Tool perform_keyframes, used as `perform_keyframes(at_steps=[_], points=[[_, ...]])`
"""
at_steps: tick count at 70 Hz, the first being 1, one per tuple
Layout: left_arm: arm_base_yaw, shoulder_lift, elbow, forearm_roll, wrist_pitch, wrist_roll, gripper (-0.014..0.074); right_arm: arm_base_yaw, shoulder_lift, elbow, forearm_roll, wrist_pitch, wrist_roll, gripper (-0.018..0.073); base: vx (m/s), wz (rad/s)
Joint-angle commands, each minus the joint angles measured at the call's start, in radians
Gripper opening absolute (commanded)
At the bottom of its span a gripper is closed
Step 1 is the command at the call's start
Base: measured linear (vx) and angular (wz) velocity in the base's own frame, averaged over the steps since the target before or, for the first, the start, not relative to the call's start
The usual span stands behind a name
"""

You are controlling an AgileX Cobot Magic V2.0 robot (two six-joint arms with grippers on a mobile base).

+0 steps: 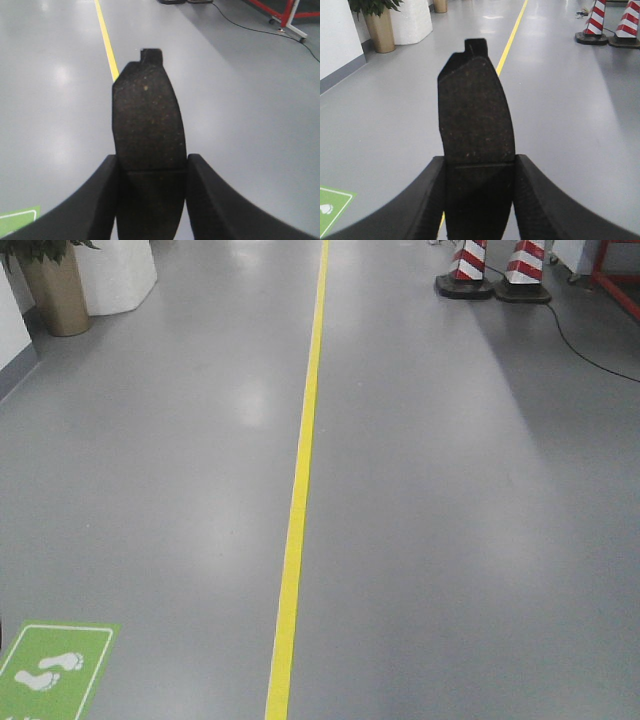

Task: Move and align brake pads A on conveyor
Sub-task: 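Drive forward along the yellow floor line past the striped cones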

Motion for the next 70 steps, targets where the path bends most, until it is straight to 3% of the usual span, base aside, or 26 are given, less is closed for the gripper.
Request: perform_keyframes(at_steps=[1, 70], points=[[-0.005, 0.004, -0.028, -0.007, -0.091, -0.001, -0.0006, -0.008, 0.004, -0.029, -0.022, -0.091, -0.005, 0.0003, 0.41, 0.12], [-0.005, 0.004, -0.028, -0.007, -0.089, -0.001, -0.0006, -0.008, 0.004, -0.029, -0.022, -0.088, -0.005, 0.0003, 0.55, -0.08]])
